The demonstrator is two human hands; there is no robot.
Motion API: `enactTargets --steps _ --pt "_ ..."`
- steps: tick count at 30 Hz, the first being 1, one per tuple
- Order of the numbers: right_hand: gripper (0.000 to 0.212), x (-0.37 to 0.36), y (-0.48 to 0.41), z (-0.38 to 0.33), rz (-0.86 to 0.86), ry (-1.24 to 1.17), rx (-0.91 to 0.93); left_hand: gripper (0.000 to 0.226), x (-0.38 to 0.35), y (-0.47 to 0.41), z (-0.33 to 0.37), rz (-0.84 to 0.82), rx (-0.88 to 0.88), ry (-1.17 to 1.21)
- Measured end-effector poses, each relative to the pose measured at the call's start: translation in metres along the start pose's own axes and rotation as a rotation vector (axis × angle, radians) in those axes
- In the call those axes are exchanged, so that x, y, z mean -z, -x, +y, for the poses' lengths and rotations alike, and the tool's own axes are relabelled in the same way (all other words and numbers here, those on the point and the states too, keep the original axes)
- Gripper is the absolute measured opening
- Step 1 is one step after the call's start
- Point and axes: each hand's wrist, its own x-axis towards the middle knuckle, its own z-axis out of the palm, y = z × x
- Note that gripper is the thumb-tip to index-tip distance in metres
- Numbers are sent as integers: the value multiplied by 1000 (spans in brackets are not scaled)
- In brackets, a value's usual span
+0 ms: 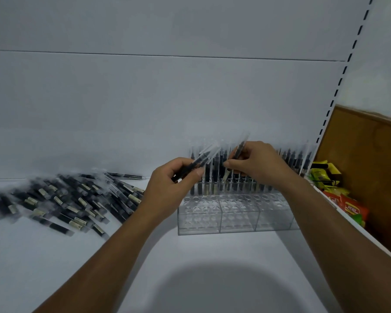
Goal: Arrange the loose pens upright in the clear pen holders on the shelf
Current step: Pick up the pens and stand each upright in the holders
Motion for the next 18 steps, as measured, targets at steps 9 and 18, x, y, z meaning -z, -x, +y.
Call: enactTargets --steps 9,18 --pt "34 -19 -1 -9 -65 317 26 4 -1 1 -1 7 -7 7" --pt "24 -5 11 2 -31 105 -14 5 -4 2 0 4 -11 23"
